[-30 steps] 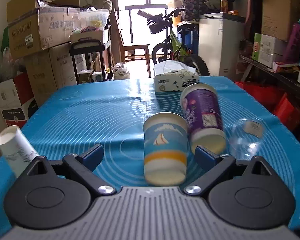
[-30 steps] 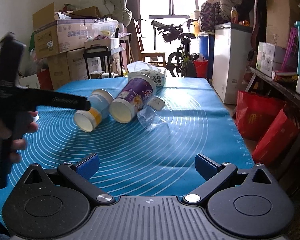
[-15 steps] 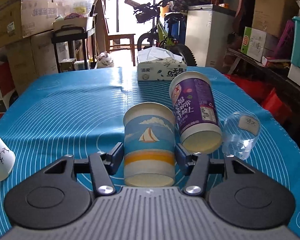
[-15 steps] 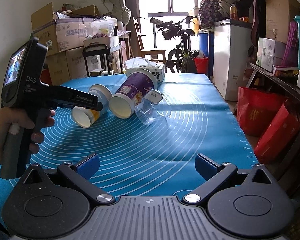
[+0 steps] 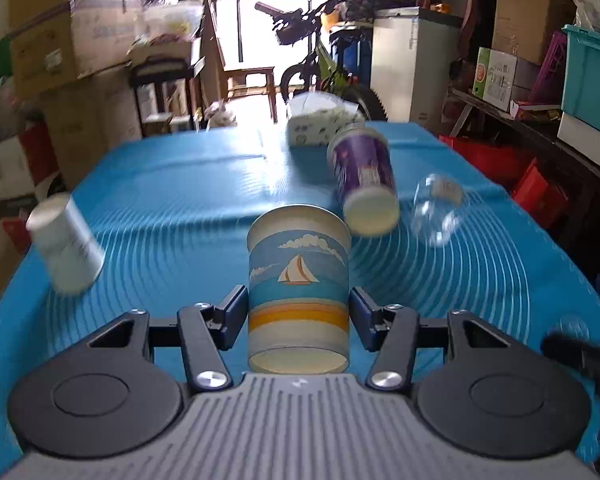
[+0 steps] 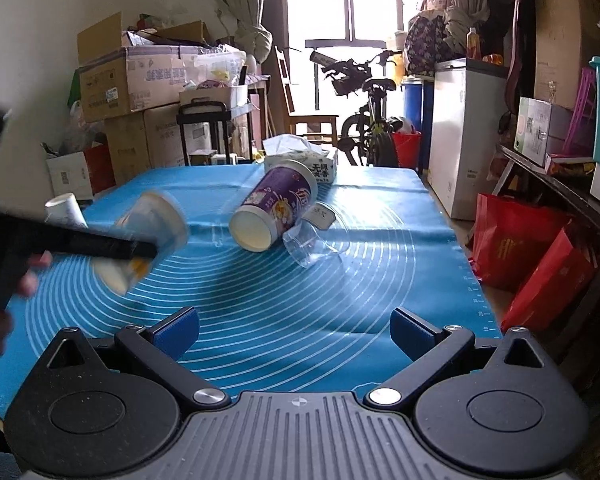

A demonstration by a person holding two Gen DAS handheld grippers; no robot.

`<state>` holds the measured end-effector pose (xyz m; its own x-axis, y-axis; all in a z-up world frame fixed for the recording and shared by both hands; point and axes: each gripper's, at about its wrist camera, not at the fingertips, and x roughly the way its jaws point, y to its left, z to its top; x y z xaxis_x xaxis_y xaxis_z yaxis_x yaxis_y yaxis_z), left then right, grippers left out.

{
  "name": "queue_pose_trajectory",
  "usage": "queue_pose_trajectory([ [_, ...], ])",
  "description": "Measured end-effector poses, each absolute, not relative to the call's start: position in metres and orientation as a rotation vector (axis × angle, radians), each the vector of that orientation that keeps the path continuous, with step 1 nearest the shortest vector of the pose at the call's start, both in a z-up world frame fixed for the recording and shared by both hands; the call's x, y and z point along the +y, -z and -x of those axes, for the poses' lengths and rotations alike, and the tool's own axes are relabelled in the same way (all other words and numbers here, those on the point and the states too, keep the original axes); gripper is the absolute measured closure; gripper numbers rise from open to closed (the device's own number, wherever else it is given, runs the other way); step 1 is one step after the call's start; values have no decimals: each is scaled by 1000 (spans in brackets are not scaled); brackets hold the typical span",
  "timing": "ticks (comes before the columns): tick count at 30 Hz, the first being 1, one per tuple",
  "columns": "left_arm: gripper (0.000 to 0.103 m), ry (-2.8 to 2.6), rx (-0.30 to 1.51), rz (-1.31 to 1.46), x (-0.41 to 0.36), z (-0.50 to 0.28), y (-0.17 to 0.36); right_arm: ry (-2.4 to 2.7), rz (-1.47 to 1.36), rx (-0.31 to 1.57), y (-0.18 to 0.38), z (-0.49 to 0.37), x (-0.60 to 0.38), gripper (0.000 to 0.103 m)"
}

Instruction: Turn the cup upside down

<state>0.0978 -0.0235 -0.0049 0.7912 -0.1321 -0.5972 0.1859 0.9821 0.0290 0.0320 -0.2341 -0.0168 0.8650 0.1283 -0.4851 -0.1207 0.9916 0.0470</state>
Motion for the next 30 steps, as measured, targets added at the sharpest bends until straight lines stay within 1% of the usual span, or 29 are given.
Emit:
queue_pose_trajectory([
  [6,45,146,685,-68,-12,-90,23,-149,14,517,14,-24,-228,0],
  [12,44,153,663,-66,-12,-86,26,-165,29,542,16,-27,-224,0],
  [14,30,162,665,-44,-9,-86,26,-169,31,551,18,-29,-222,0],
  [15,16,162,659,-33,-7,-85,26,-171,37,554,18,-30,-221,0],
  [16,9,153,643,-25,-6,-84,25,-171,44,555,18,-31,-220,0],
  [23,9,176,603,-31,-1,-76,17,-171,93,556,14,-38,-212,0],
  [30,9,183,583,-7,10,-70,12,-191,216,547,5,-38,-193,0],
])
